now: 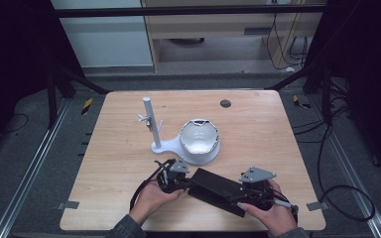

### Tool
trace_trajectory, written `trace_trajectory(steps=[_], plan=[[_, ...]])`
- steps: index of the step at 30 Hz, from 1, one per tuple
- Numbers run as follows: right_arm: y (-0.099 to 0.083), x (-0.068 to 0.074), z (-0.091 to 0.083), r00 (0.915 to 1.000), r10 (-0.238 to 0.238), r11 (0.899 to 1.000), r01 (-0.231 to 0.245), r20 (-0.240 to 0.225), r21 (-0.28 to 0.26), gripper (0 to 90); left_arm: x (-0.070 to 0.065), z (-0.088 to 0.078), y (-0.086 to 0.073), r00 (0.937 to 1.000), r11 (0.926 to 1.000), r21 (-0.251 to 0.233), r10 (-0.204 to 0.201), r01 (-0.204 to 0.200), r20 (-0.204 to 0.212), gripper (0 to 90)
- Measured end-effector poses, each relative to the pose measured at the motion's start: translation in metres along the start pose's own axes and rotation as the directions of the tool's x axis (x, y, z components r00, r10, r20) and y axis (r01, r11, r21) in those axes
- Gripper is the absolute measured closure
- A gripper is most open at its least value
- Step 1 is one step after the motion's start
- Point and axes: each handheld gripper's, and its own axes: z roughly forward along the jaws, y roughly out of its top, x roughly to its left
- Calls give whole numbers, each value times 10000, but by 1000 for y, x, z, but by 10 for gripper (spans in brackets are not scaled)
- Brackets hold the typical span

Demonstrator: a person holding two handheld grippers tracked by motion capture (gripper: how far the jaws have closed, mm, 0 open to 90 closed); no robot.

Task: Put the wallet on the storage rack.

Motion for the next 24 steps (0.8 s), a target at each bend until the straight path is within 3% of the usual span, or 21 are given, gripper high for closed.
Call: trace_trajectory(steps=[2,7,11,13,19,24], plan=[[8,6,1,9992,-320,9983,331,-242,471,147,0,0,3,10000,10000,-34,85,-85,-19,840],[16,13,2,9959,-723,9934,767,-543,851,152,1,-1,8,9999,9999,-40,93,-93,-116,840],[19,18,12,9900,-1196,9791,1302,-754,1564,189,2,-1,9,9999,10000,-75,26,-27,-121,841],[23,18,17,9856,-1515,9656,1638,-750,2018,220,2,-1,9,9999,9999,-119,-16,14,-126,841],[28,17,24,9811,-1823,9498,1926,-643,2466,256,2,-1,9,9999,9999,-146,-54,52,-154,841],[27,19,27,9823,-1790,9460,1874,-558,2646,257,1,-2,8,9996,9996,-129,-246,244,-154,840]])
